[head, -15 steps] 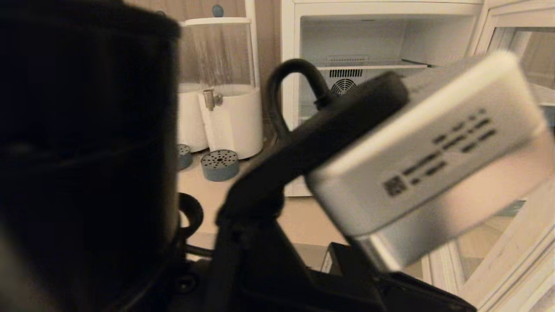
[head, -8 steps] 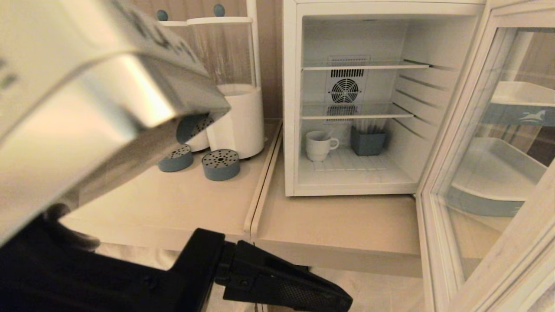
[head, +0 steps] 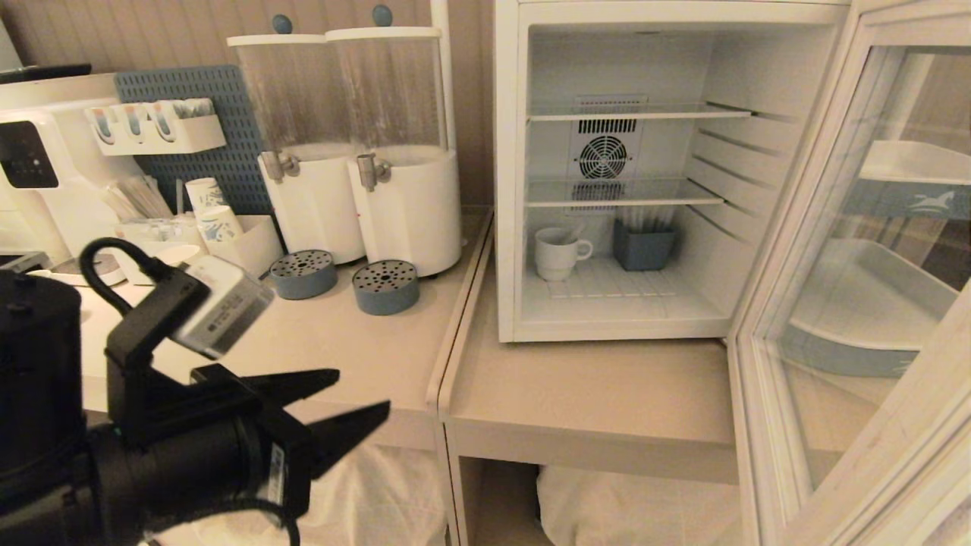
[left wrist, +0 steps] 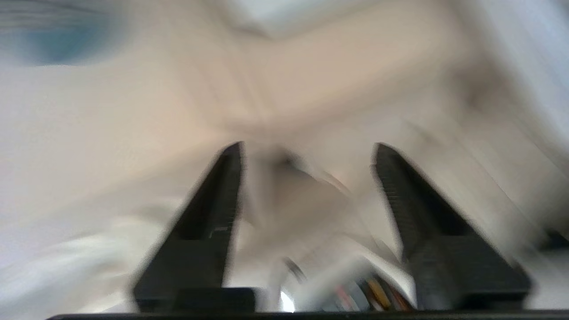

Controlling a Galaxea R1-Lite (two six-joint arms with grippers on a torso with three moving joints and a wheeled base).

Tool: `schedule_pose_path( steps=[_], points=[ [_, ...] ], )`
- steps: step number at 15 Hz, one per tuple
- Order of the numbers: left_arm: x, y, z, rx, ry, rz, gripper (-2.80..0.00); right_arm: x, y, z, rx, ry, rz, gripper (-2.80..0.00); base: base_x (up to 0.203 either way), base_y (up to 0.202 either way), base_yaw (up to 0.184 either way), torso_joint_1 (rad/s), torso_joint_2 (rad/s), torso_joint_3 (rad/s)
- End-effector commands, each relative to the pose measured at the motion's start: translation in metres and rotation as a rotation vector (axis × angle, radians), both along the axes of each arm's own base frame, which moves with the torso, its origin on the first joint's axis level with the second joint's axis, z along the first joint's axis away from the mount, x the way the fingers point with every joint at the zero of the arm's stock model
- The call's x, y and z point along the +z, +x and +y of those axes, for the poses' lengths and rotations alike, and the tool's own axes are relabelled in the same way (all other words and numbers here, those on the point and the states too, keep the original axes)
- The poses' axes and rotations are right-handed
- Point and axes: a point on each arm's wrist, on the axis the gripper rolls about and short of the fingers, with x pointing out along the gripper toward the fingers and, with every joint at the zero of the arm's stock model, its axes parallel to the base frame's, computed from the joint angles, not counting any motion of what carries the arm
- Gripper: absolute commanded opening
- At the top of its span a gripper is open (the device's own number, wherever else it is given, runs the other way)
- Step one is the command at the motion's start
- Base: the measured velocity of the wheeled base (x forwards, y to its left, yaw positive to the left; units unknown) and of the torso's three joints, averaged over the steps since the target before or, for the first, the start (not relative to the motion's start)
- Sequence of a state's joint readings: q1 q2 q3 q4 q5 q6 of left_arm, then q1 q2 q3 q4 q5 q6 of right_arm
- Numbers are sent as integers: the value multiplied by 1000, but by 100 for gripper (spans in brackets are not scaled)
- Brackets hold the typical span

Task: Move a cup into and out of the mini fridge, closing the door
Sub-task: Take the ceramic cup out of the freezer

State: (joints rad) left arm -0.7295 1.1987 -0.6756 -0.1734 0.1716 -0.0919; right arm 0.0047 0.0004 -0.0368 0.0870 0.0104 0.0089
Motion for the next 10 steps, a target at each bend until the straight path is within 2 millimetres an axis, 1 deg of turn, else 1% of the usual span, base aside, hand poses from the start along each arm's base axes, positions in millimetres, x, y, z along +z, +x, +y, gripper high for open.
schedule_pose_path(
  steps=[1, 2, 4, 6, 7, 8, 10],
  points=[
    [-6, 10, 18, 157, -7, -34, -280, 0, 0, 0, 2, 0, 0, -280, 0, 0, 0, 0, 0, 0],
    [-3, 8, 28, 219, -20, -60, -280, 0, 0, 0, 2, 0, 3, -280, 0, 0, 0, 0, 0, 0],
    [5, -6, 43, 284, -50, -124, -280, 0, 0, 0, 0, 0, 3, -280, 0, 0, 0, 0, 0, 0],
    [15, -37, 64, 362, -97, -225, -280, 0, 0, 0, 0, 0, 3, -280, 0, 0, 0, 0, 0, 0],
    [16, -54, 76, 413, -112, -270, -280, 0, 0, 0, 2, 0, 2, -280, 0, 0, 0, 0, 0, 0],
    [13, -69, 88, 470, -116, -299, -280, 0, 0, 0, 2, 0, 2, -280, 0, 0, 0, 0, 0, 0],
    [1, -92, 107, 600, -92, -310, -280, 0, 0, 0, 0, 0, 2, -280, 0, 0, 0, 0, 0, 0]
  ],
)
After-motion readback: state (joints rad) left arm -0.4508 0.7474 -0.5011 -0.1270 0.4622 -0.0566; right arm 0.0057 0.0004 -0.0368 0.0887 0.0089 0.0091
